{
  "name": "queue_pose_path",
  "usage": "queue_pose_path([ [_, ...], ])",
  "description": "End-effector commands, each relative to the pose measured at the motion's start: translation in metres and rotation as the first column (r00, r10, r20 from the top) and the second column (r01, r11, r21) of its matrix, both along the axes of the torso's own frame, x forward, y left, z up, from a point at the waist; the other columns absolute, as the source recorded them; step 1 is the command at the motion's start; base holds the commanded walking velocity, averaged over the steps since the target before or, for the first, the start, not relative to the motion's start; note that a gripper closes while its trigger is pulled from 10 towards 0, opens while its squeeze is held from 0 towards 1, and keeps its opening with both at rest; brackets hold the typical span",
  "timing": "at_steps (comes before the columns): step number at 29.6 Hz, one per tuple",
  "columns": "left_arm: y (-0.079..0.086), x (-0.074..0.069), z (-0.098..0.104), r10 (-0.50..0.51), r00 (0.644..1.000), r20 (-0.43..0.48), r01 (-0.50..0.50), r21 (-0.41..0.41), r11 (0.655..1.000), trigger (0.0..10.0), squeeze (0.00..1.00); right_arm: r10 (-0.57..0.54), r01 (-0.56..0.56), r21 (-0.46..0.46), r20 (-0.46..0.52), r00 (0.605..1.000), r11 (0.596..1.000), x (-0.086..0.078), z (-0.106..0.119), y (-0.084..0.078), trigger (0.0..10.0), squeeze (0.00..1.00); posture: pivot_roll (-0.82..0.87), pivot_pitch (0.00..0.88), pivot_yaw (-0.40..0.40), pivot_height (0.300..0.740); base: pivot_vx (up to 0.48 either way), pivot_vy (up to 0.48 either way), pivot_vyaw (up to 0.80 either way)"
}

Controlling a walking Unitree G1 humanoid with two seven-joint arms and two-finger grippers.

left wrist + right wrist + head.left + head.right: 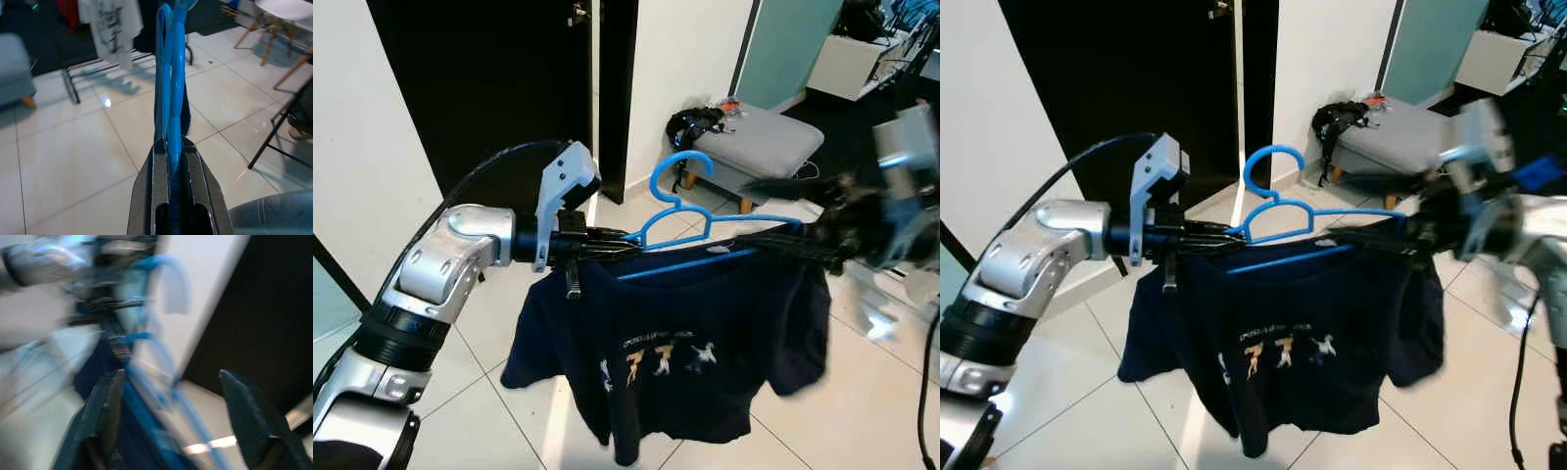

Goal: Hang hanger

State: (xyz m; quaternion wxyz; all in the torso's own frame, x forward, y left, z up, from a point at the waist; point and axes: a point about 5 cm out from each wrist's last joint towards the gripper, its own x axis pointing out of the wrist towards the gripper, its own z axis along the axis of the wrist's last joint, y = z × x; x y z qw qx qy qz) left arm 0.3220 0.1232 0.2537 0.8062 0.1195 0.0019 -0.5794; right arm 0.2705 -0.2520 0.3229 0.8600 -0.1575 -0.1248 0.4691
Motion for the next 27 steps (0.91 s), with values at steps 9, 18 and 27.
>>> queue_pose_path([
  [9, 0.016, -0.010, -0.006, 0.150, 0.988, -0.037, -0.153, -0.074, 0.986, 0.0, 0.00, -0.439, 0.395, 0.573, -0.067, 0.896, 0.718, -0.017, -0.020, -0.062, 10.0, 0.74, -0.09, 0.089, -0.021, 0.740, 0.000, 0.000, 0.00],
  [18, -0.005, -0.022, 0.013, 0.135, 0.991, 0.005, -0.131, -0.227, 0.965, 5.3, 0.00, -0.304, 0.551, 0.751, -0.464, 0.832, 0.364, -0.005, -0.105, -0.043, 10.0, 0.00, -0.06, 0.096, -0.021, 0.740, 0.000, 0.000, 0.00],
  [27, -0.018, -0.022, 0.016, 0.120, 0.993, 0.017, -0.112, -0.246, 0.963, 10.0, 0.00, -0.115, 0.416, 0.818, -0.405, 0.907, 0.396, -0.004, -0.094, -0.008, 10.0, 0.00, -0.07, 0.097, -0.021, 0.740, 0.000, 0.000, 0.00],
])
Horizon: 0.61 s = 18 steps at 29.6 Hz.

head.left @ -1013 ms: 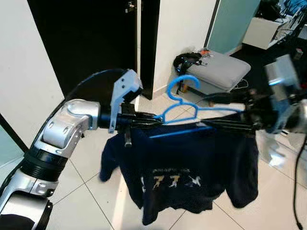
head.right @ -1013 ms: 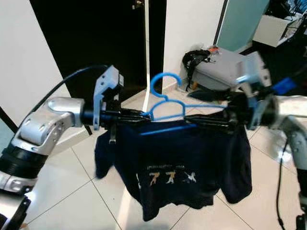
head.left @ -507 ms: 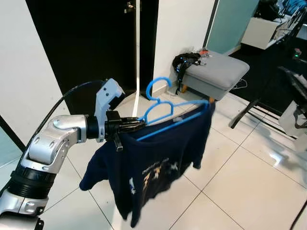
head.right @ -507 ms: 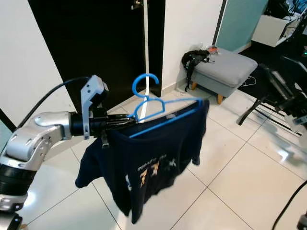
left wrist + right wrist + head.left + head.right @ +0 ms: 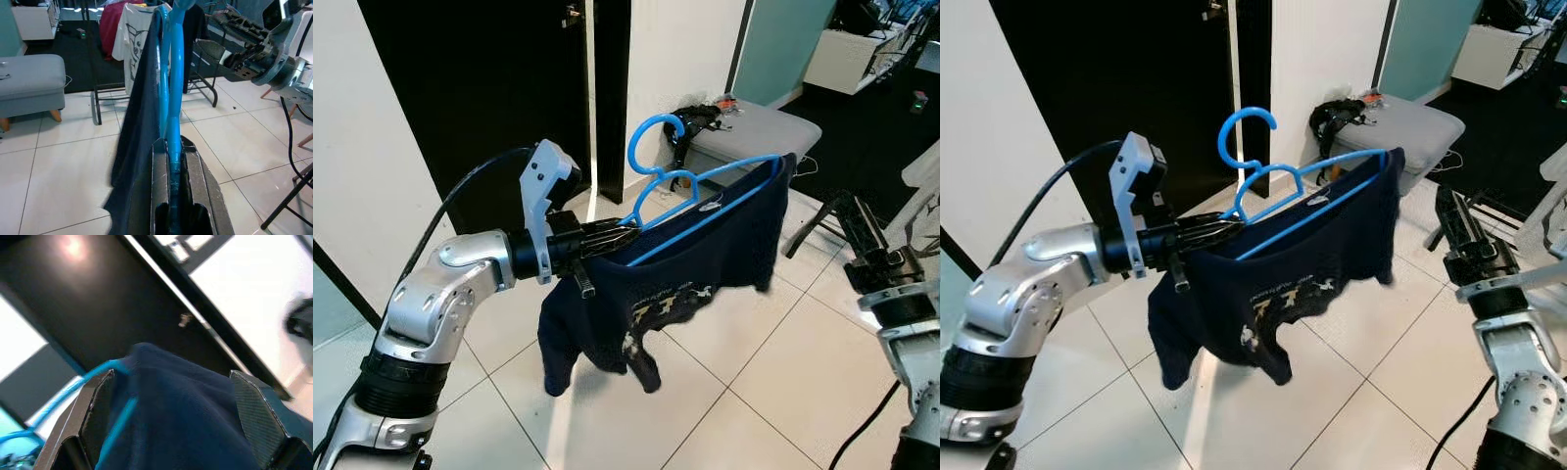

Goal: Hang hanger

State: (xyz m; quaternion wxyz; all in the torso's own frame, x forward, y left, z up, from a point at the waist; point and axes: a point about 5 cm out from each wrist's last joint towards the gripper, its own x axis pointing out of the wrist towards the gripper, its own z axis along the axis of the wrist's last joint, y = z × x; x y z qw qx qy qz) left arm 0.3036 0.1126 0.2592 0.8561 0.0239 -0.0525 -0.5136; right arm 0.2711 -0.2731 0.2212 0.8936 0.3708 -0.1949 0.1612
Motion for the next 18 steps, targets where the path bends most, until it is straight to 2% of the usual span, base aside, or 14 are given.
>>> queue_pose_path([
  [1, -0.008, -0.004, 0.011, -0.029, 0.999, 0.044, 0.029, -0.014, 0.999, 10.0, 0.00, 0.076, -0.076, -0.013, 0.046, 0.996, 0.997, -0.004, 0.008, 0.013, 10.0, 0.00, -0.07, 0.097, -0.021, 0.740, 0.000, 0.000, 0.00],
  [2, -0.010, -0.004, 0.013, -0.029, 0.998, 0.047, 0.030, -0.026, 0.999, 10.0, 0.00, 0.114, -0.113, -0.019, 0.060, 0.992, 0.993, -0.007, 0.012, 0.020, 10.0, 0.00, -0.08, 0.098, -0.020, 0.740, 0.000, 0.000, 0.00],
  [5, -0.010, -0.004, 0.013, -0.029, 0.998, 0.047, 0.030, -0.026, 0.999, 10.0, 0.00, 0.114, -0.113, -0.019, 0.060, 0.992, 0.993, -0.007, 0.012, 0.020, 10.0, 0.00, -0.08, 0.098, -0.020, 0.740, 0.000, 0.000, 0.00],
  [6, -0.012, -0.004, 0.014, -0.028, 0.998, 0.048, 0.030, -0.033, 0.999, 10.0, 0.00, 0.134, -0.133, -0.022, 0.066, 0.989, 0.991, -0.009, 0.015, 0.025, 10.0, 0.00, -0.08, 0.098, -0.020, 0.740, 0.000, 0.000, 0.00],
  [8, -0.017, -0.006, 0.018, -0.039, 0.998, 0.056, 0.042, -0.049, 0.998, 10.0, 0.00, 0.113, -0.113, -0.059, -0.002, 0.994, 0.992, -0.005, 0.012, 0.030, 10.0, 0.00, -0.08, 0.097, -0.018, 0.740, 0.000, 0.000, 0.00],
  [13, -0.019, -0.008, 0.020, -0.048, 0.997, 0.059, 0.051, -0.055, 0.997, 10.0, 0.00, 0.097, -0.099, -0.073, -0.037, 0.995, 0.992, -0.001, 0.010, 0.032, 10.0, 0.00, -0.08, 0.096, -0.019, 0.740, 0.000, 0.000, 0.00],
  [18, -0.021, -0.009, 0.021, -0.055, 0.997, 0.061, 0.059, -0.057, 0.997, 10.0, 0.00, 0.046, -0.047, -0.027, -0.046, 0.998, 0.999, 0.006, 0.009, 0.030, 10.0, 0.00, -0.08, 0.096, -0.021, 0.740, 0.000, 0.000, 0.00],
])
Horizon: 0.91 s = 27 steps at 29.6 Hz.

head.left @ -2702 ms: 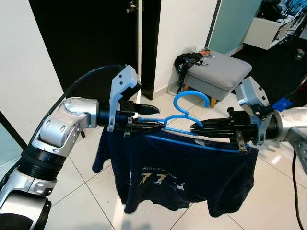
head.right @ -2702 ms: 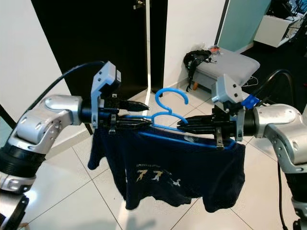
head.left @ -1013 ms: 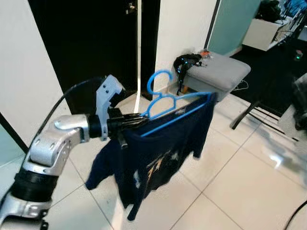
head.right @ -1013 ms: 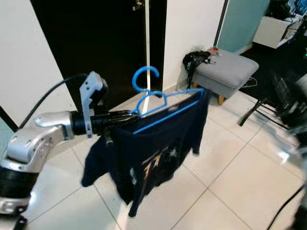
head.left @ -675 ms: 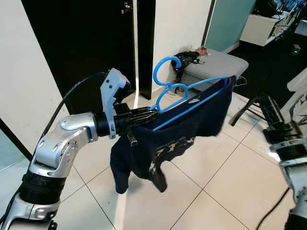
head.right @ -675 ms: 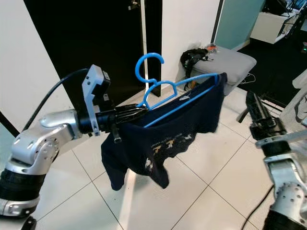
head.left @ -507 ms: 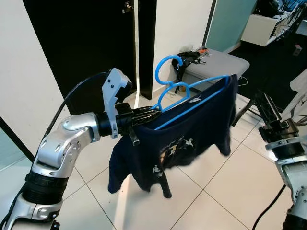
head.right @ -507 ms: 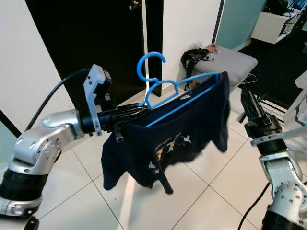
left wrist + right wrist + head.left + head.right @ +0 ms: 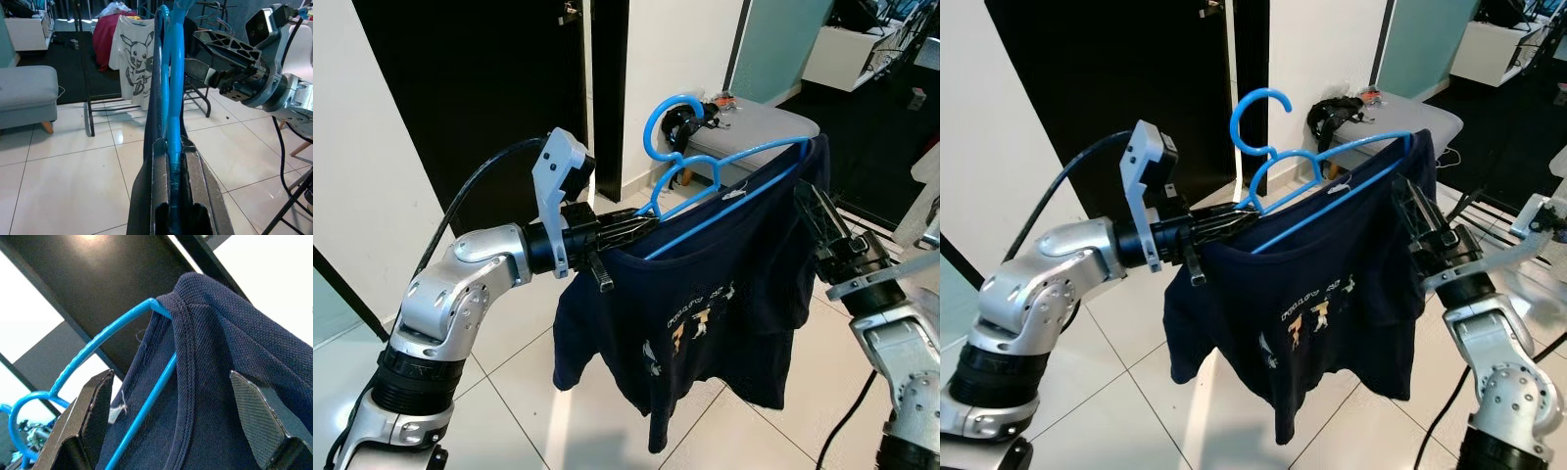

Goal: Hang hanger

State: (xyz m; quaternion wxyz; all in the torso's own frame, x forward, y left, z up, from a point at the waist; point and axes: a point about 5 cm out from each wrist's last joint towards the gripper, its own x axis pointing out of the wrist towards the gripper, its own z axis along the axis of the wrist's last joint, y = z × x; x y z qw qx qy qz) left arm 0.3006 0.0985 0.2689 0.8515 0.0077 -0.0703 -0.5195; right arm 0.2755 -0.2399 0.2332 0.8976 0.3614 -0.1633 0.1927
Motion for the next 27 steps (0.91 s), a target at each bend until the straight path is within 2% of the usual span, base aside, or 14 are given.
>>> queue_pose_path([
  [1, -0.007, -0.006, 0.011, -0.038, 0.998, 0.047, 0.039, -0.012, 0.999, 10.0, 0.00, -0.029, 0.029, 0.013, -0.014, 0.999, 0.999, 0.001, -0.003, -0.003, 10.0, 0.00, -0.08, 0.096, -0.021, 0.740, 0.000, 0.000, 0.00],
  [2, -0.007, -0.007, 0.012, -0.040, 0.998, 0.049, 0.041, -0.013, 0.999, 10.0, 0.00, -0.040, 0.040, 0.021, -0.018, 0.999, 0.999, 0.002, -0.002, -0.003, 8.2, 0.00, -0.08, 0.095, -0.022, 0.740, 0.000, 0.000, 0.00],
  [8, -0.007, -0.008, 0.014, -0.043, 0.998, 0.053, 0.043, -0.015, 0.999, 10.0, 0.00, -0.037, 0.037, 0.001, -0.038, 0.999, 0.999, 0.003, -0.003, 0.000, 8.4, 0.00, -0.08, 0.092, -0.023, 0.740, 0.000, 0.000, 0.00],
  [9, -0.007, -0.008, 0.015, -0.042, 0.998, 0.055, 0.043, -0.015, 0.999, 10.0, 0.00, -0.023, 0.021, -0.036, -0.047, 0.999, 0.999, 0.002, -0.005, 0.003, 9.6, 0.00, -0.08, 0.092, -0.022, 0.740, 0.000, 0.000, 0.00],
  [10, -0.007, -0.008, 0.015, -0.042, 0.998, 0.055, 0.043, -0.015, 0.999, 10.0, 0.00, -0.023, 0.021, -0.036, -0.047, 0.999, 0.999, 0.002, -0.005, 0.003, 9.6, 0.00, -0.08, 0.092, -0.022, 0.740, 0.000, 0.000, 0.00],
  [11, -0.006, -0.008, 0.016, -0.040, 0.998, 0.057, 0.041, -0.015, 0.999, 10.0, 0.00, -0.010, 0.005, -0.075, -0.060, 0.998, 0.997, 0.000, -0.008, 0.005, 10.0, 0.00, -0.08, 0.091, -0.022, 0.740, 0.000, 0.000, 0.00],
  [16, -0.005, -0.007, 0.016, -0.039, 0.998, 0.058, 0.039, -0.013, 0.999, 10.0, 0.00, -0.011, 0.000, -0.118, -0.091, 0.996, 0.993, -0.003, -0.018, 0.003, 10.0, 0.00, -0.08, 0.086, -0.020, 0.740, 0.000, 0.000, 0.00],
  [18, -0.006, -0.008, 0.017, -0.043, 0.997, 0.062, 0.044, -0.010, 0.999, 10.0, 0.00, -0.053, 0.034, -0.140, -0.133, 0.990, 0.990, -0.001, -0.024, -0.001, 10.0, 0.00, -0.09, 0.083, -0.018, 0.740, 0.000, 0.000, 0.00],
  [27, -0.009, -0.010, 0.019, -0.060, 0.996, 0.068, 0.061, -0.012, 0.998, 10.0, 0.00, -0.074, 0.050, -0.159, -0.151, 0.986, 0.986, 0.006, -0.022, 0.002, 10.0, 0.00, -0.09, 0.076, -0.019, 0.740, 0.000, 0.000, 0.00],
])
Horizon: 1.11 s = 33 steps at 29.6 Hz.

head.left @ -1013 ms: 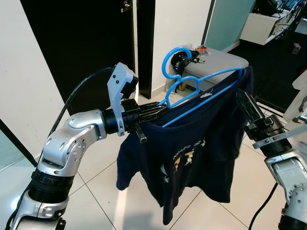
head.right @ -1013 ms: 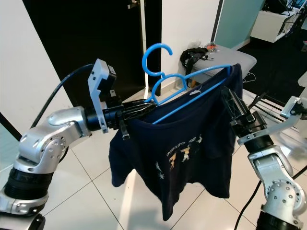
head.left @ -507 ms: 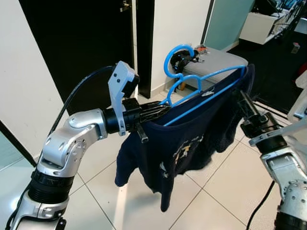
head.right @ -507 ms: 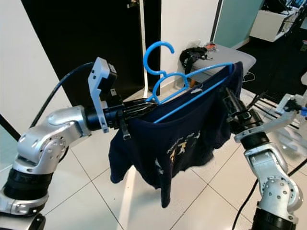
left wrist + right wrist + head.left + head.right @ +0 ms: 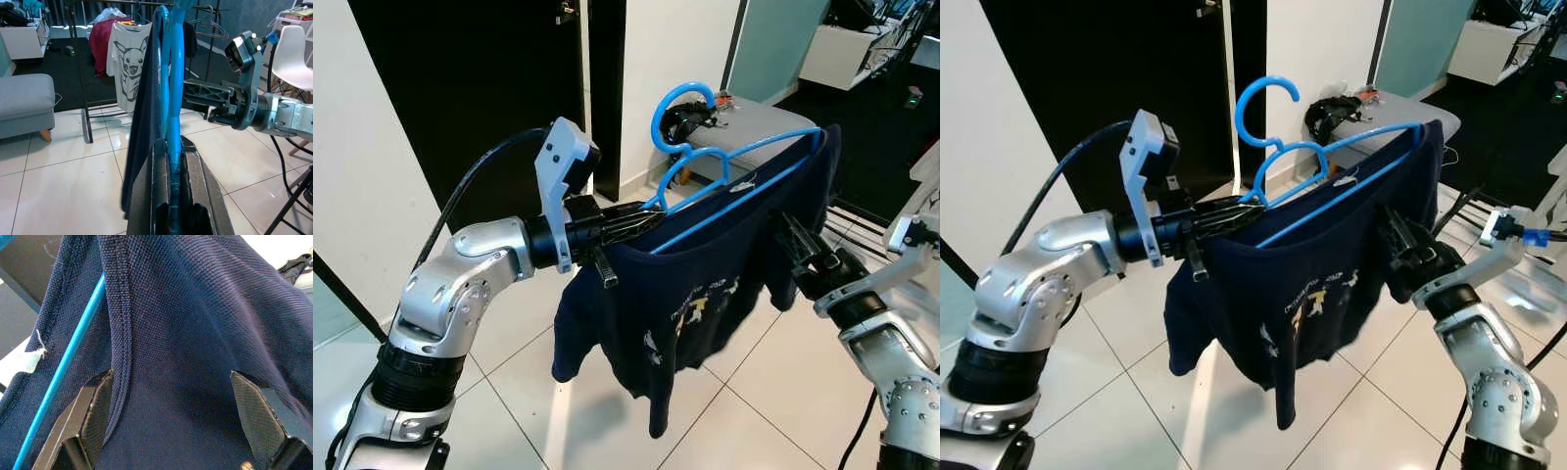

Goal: Hang hanger

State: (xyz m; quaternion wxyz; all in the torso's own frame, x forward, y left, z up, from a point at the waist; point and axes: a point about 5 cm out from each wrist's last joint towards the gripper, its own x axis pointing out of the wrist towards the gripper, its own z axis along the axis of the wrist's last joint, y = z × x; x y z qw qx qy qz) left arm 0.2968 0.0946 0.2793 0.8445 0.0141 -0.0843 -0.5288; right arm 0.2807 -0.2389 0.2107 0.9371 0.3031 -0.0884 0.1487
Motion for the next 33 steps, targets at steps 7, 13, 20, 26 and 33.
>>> queue_pose_path([
  [7, -0.009, -0.010, 0.007, -0.067, 0.997, 0.033, 0.067, -0.004, 0.998, 10.0, 0.00, 0.023, -0.023, 0.005, 0.041, 0.999, 1.000, 0.003, 0.011, 0.010, 10.0, 0.00, -0.09, 0.077, -0.019, 0.740, 0.000, 0.000, 0.00],
  [13, -0.011, -0.012, 0.005, -0.077, 0.997, 0.027, 0.077, -0.003, 0.997, 10.0, 0.00, 0.021, -0.021, -0.001, 0.049, 0.999, 1.000, 0.005, 0.016, 0.011, 10.0, 0.00, -0.09, 0.079, -0.019, 0.740, 0.000, 0.000, 0.00],
  [20, -0.014, -0.014, 0.002, -0.094, 0.995, 0.017, 0.094, 0.000, 0.996, 10.0, 0.00, -0.035, 0.037, -0.038, 0.041, 0.999, 0.999, 0.010, 0.022, 0.007, 2.9, 0.00, -0.09, 0.080, -0.019, 0.740, 0.000, 0.000, 0.00],
  [26, -0.011, -0.011, -0.003, -0.071, 0.997, 0.013, 0.070, 0.032, 0.997, 10.0, 0.00, -0.072, 0.073, -0.026, 0.045, 0.996, 0.997, 0.012, 0.027, 0.001, 0.0, 0.00, -0.09, 0.081, -0.021, 0.740, 0.000, 0.000, 0.00],
  [33, -0.006, -0.006, -0.008, -0.028, 1.000, 0.015, 0.027, 0.069, 0.997, 10.0, 0.00, -0.093, 0.095, -0.032, 0.043, 0.995, 0.995, 0.012, 0.028, -0.004, 0.0, 0.00, -0.09, 0.080, -0.022, 0.740, 0.000, 0.000, 0.00],
])
